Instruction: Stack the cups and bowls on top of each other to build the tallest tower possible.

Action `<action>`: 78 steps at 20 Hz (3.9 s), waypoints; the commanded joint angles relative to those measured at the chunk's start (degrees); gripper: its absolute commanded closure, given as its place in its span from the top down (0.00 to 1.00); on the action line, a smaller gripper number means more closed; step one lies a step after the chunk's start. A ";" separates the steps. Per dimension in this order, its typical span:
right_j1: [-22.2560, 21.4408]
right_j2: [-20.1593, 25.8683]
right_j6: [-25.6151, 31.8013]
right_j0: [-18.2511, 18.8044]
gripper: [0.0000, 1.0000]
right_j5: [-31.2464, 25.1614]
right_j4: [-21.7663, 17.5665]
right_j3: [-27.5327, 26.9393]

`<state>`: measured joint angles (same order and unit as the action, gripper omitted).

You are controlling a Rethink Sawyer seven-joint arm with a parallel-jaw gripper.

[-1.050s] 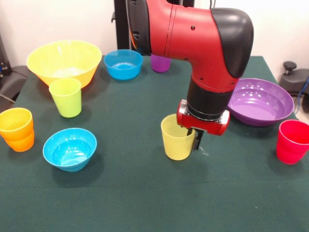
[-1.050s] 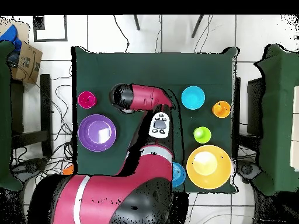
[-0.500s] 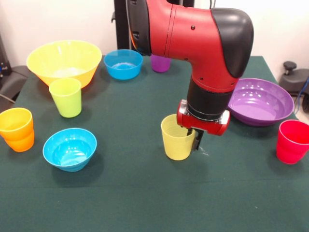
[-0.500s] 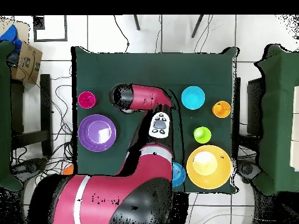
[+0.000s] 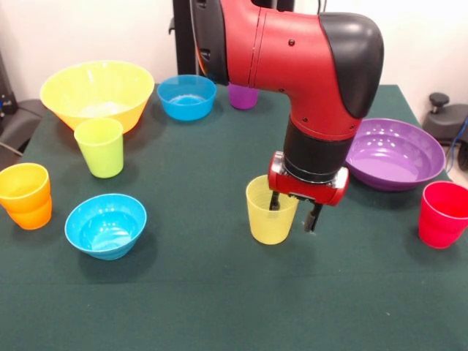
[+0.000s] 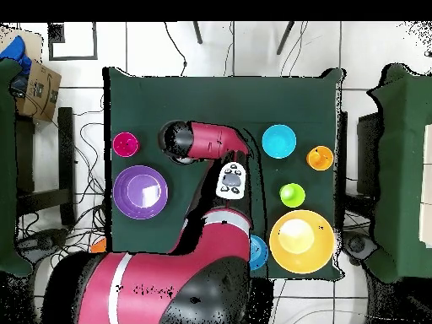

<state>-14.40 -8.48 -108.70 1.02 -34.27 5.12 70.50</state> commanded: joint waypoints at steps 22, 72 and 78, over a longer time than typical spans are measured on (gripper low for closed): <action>-13.14 10.52 -0.68 5.21 1.00 -12.53 4.61 5.21; -10.05 23.41 12.88 21.86 1.00 -4.42 -15.52 5.96; -9.30 23.74 14.72 21.09 1.00 -12.55 -16.96 -1.30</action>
<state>-24.10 8.88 -108.70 23.04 -36.71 -6.82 72.91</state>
